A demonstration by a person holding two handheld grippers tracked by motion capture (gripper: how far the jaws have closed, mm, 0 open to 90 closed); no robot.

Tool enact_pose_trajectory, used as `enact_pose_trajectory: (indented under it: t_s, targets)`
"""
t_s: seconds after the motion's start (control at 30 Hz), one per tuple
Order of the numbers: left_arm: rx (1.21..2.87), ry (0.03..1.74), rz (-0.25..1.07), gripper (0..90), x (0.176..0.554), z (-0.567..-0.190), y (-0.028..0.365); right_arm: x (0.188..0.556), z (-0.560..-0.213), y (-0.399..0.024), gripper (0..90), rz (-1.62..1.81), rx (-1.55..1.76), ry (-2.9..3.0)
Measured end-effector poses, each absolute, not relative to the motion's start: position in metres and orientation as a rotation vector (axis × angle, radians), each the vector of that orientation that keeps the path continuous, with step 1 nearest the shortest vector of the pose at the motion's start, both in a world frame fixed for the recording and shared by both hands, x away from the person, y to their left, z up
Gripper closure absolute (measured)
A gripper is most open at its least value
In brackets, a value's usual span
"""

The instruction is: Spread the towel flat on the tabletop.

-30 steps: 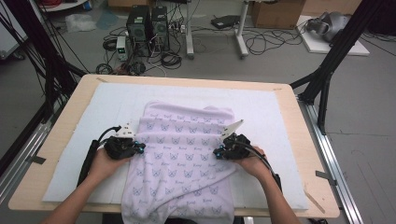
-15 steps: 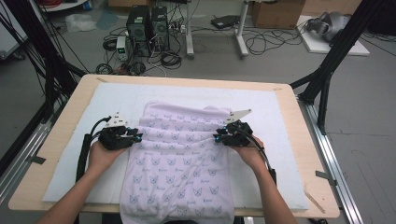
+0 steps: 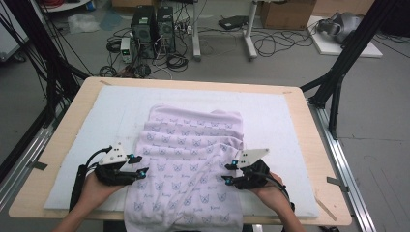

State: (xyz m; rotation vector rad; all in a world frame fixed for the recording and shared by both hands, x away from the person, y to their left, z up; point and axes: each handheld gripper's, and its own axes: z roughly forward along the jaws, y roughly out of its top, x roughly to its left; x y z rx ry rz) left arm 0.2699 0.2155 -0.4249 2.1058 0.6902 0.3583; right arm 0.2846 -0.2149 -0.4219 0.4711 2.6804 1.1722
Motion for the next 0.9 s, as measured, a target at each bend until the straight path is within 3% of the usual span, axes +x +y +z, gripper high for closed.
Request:
enact_pose_trajectory:
  t_s: [0.3, 0.37, 0.43, 0.5, 0.83, 0.9]
  targets:
    - [2.192, 0.638, 0.286, 48.4, 0.259, -0.444, 0.215, 0.278, -0.443, -0.217, 58.9, 1.139, 0.489, 2.728]
    - [2.189, 0.615, 0.277, 54.3, 0.258, -0.447, 0.214, 0.278, -0.443, -0.217, 68.2, 1.15, 0.474, 2.746]
    - [2.199, 0.608, 0.252, 72.8, 0.258, -0.445, 0.215, 0.277, -0.442, -0.217, 82.6, 1.159, 0.481, 2.762]
    - [2.209, 0.622, 0.253, 85.2, 0.257, -0.444, 0.213, 0.276, -0.442, -0.216, 87.7, 1.182, 0.498, 2.784]
    - [2.18, 0.582, 0.229, 86.2, 0.211, -0.424, 0.226, 0.224, -0.428, -0.223, 88.1, 1.224, 0.376, 2.844]
    - [2.158, 0.571, 0.215, 81.4, 0.202, -0.418, 0.23, 0.211, -0.42, -0.229, 84.4, 1.272, 0.371, 2.847]
